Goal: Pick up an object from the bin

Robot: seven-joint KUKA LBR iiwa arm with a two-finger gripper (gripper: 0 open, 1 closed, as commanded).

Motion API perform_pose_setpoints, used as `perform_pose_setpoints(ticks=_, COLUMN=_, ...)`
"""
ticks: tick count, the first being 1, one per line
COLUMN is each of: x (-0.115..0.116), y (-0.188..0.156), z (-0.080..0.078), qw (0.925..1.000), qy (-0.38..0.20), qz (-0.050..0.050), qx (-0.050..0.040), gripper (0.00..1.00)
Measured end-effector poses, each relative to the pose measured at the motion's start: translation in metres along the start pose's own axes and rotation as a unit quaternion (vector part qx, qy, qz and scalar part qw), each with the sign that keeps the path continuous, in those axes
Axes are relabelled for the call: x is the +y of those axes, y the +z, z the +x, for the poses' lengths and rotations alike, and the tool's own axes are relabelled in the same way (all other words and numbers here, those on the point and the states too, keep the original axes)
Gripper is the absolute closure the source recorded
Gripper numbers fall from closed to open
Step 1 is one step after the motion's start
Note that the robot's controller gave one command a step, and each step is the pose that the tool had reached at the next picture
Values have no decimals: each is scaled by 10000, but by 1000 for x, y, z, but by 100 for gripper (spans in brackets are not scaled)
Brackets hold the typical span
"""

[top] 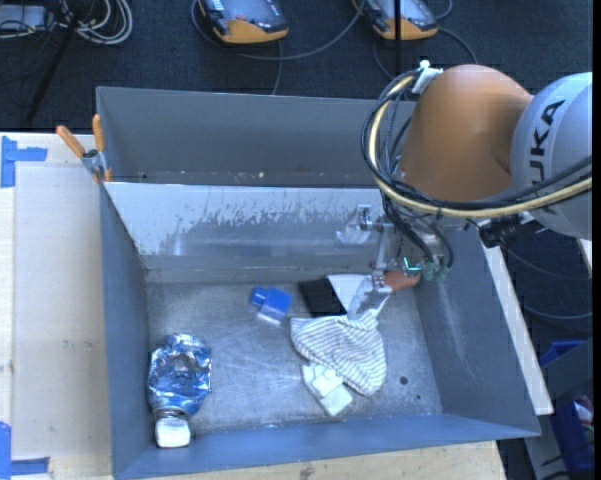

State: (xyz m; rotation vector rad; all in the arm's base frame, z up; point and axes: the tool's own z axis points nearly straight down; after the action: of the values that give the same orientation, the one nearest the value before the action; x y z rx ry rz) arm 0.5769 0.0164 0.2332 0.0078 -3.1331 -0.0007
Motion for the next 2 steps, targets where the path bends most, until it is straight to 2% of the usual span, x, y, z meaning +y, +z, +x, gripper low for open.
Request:
perform_pose_setpoints(ticks=1, x=0, y=-5, z=-1, qw=10000, qy=1, qz=0, qx=-40, gripper=0)
perform_pose_setpoints(ticks=2, x=6, y=36, z=-1, qw=9999, qy=-64, qz=3, qx=-82, gripper=0)
